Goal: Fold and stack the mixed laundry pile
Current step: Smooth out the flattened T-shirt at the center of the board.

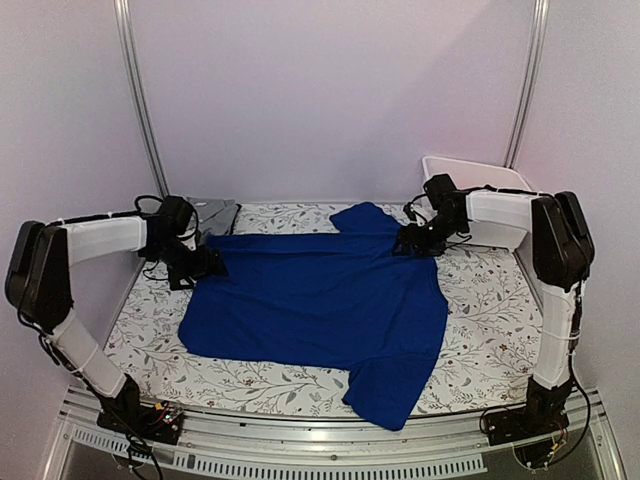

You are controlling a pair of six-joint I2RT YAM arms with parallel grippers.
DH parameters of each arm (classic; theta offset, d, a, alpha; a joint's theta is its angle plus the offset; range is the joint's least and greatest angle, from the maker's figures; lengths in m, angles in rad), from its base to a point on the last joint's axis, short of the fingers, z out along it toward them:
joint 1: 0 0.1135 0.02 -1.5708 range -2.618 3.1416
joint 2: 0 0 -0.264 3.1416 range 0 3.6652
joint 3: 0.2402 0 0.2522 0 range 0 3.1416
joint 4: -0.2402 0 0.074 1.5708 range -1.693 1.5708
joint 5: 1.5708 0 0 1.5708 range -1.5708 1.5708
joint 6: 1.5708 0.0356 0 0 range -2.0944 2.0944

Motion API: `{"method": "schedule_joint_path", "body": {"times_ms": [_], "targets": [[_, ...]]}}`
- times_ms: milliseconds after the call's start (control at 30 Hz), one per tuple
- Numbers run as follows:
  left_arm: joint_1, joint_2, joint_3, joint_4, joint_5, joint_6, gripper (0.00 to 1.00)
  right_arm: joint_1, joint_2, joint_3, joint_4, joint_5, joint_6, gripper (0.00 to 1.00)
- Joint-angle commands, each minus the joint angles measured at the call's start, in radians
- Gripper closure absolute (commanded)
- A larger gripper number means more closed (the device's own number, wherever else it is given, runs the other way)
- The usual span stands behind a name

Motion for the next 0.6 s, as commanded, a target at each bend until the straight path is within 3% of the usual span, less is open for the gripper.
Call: {"method": "schedule_joint_path", "body": {"times_ms": [0, 200, 567], "targets": [[0.005, -0.228, -0.137, -0.083, 0.083, -0.095, 0.0, 0.024, -0.292, -0.203, -0.045, -0.11, 0.129, 0.23], [-0.004, -0.458, -0.323, -0.115, 0.166, -0.243, 0.0, 0.152, -0.575, -0.513, -0.094, -0.173, 0.345, 0.27], [-0.028, -0.621, -0.492, -0.19, 0.171, -0.414, 0.0, 0.382, -0.862, -0.939, -0.091, -0.166, 0.685, 0.34]]}}
